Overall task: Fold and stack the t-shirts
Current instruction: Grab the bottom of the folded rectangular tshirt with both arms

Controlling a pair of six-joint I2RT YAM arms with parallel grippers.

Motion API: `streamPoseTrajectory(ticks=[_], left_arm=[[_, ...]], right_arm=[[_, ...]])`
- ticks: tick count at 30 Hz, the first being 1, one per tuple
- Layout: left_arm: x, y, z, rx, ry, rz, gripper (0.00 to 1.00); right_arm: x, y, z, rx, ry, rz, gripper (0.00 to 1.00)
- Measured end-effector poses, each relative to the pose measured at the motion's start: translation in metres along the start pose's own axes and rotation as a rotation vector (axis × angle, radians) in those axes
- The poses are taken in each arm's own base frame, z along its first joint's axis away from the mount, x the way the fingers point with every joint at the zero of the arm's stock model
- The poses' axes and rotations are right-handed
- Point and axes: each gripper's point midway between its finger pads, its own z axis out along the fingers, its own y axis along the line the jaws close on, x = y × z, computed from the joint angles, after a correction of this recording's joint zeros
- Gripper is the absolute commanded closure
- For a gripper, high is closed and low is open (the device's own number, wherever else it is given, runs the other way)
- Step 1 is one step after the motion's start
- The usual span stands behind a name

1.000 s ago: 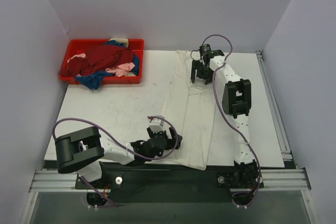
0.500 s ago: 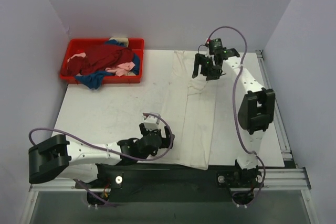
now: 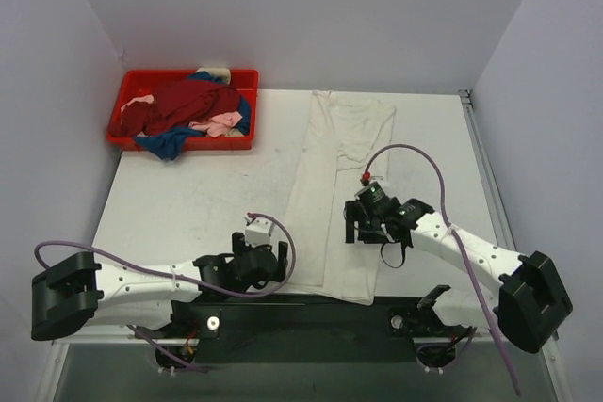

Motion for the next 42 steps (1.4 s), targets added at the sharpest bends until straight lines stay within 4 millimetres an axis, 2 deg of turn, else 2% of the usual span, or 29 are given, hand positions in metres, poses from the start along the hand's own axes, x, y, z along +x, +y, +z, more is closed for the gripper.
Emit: streamPoseTrajectory(ticks=[1, 3, 9, 16, 20, 29, 37, 42], left_arm=[[-0.001, 0.001, -0.002, 0.005, 0.000, -0.003, 0.03], [-0.003, 0.001, -0.006, 0.016, -0.003, -0.011, 0.03], [-0.007, 0.002, -0.013, 0.036, -0.006, -0.023, 0.03], [-0.005, 0.011, -0.011, 0.016, 0.022, -0.004, 0.03], [-0.003, 0.015, -0.008, 0.008, 0.040, 0.005, 0.03], [0.001, 0.016, -0.006, 0.016, 0.069, 0.016, 0.03], [0.003, 0.014, -0.006, 0.026, 0.081, 0.013, 0.03], [0.005, 0.014, -0.006, 0.031, 0.088, 0.012, 0.03]], right_arm=[[0.018, -0.005, 0.000, 0.019, 0.018, -0.006, 0.32], [0.039, -0.010, -0.005, 0.037, 0.019, -0.011, 0.32], [0.053, 0.001, -0.028, 0.012, -0.053, 0.031, 0.39], [0.098, -0.014, -0.027, 0.087, 0.044, 0.041, 0.46], [0.114, -0.018, -0.029, 0.119, 0.086, 0.034, 0.46], [0.135, -0.028, -0.027, 0.170, 0.124, 0.058, 0.49], [0.135, -0.033, -0.030, 0.154, 0.091, 0.111, 0.50], [0.144, -0.038, -0.028, 0.171, 0.106, 0.102, 0.52]])
